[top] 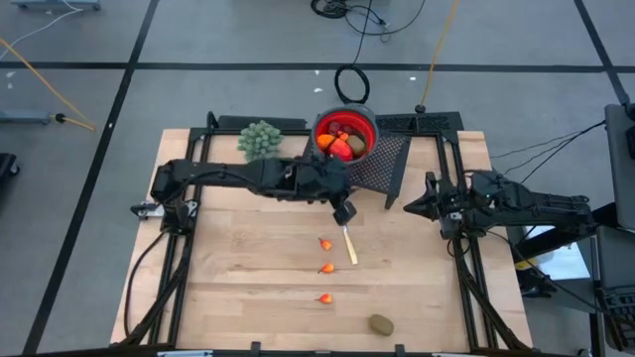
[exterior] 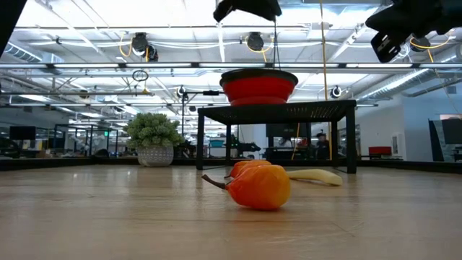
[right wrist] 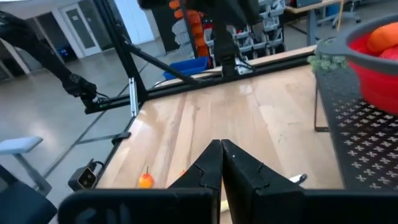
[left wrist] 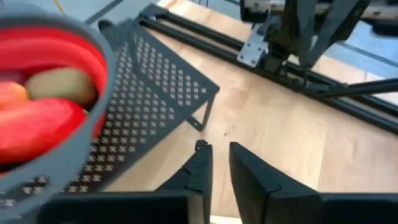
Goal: Pick & Place Fruit
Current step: Put the orange pear into the red strainer bowl on the shelf
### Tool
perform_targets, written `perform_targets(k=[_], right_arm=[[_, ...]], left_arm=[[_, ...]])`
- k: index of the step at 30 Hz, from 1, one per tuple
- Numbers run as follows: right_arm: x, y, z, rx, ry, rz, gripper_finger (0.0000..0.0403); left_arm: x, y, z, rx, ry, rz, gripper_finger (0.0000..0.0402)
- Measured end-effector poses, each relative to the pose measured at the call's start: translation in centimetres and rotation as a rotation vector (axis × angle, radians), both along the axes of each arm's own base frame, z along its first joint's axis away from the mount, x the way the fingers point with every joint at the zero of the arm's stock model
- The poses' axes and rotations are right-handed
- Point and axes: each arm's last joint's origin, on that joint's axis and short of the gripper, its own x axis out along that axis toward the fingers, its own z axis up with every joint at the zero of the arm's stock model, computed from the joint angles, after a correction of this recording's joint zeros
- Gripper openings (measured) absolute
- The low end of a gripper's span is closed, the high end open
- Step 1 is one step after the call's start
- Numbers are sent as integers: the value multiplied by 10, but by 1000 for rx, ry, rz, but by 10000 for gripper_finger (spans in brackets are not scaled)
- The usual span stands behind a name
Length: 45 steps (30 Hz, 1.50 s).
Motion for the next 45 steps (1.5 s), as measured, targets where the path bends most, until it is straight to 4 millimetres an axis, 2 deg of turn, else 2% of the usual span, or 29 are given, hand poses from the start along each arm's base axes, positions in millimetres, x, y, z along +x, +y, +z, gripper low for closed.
perform_targets(k=[7, 11, 17, 22, 26, 33, 38, 45], right_arm=[[17, 4, 3, -6, -30, 76, 4], [28, 9, 1, -21, -15, 109, 4], [45, 14, -4, -38, 17, 66, 4], [59, 20, -5, -41, -10, 71, 4], [69, 23, -7, -46, -21, 41, 4], [85, 27, -10, -45, -56, 10, 4], [99, 32, -4, -45, -71, 4, 4], [126, 38, 17, -52, -45, 10, 4]], left_arm=[[1, -12, -21, -28, -10, -7, 4], [1, -20, -29, -19, -31, -35, 11], [-5, -29, -30, 31, -60, -96, 9], [-27, -30, -25, 38, -115, -112, 8], [-50, -29, -30, 34, -167, -115, 15], [-96, -31, -42, 16, -252, -157, 6], [-125, -34, -50, 12, -315, -188, 16], [-166, -36, -66, 16, -345, -227, 3]])
